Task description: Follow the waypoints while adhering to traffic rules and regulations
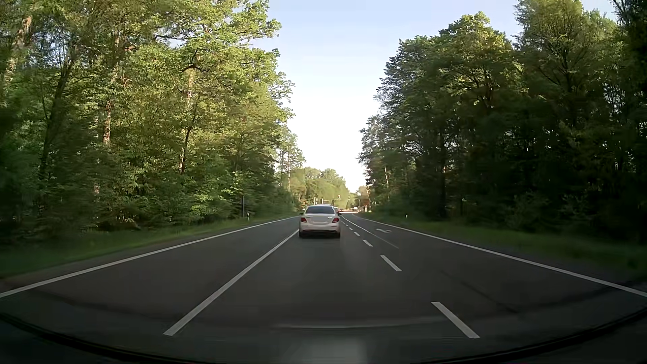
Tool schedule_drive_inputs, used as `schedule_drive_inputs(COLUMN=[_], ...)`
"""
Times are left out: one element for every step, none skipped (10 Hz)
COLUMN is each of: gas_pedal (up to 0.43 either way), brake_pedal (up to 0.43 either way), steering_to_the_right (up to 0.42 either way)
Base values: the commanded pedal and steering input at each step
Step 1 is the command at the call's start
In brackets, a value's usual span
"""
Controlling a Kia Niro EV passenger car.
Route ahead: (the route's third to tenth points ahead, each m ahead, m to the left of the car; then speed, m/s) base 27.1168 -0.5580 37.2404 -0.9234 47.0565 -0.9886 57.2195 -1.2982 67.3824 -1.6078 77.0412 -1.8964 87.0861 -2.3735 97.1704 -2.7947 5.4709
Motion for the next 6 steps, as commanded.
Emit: schedule_drive_inputs(gas_pedal=[0.000,0.000,0.000,0.000,0.000,0.000], brake_pedal=[0.006,0.000,0.000,0.000,0.000,0.000], steering_to_the_right=[-0.003,-0.003,-0.003,-0.003,-0.003,-0.003])
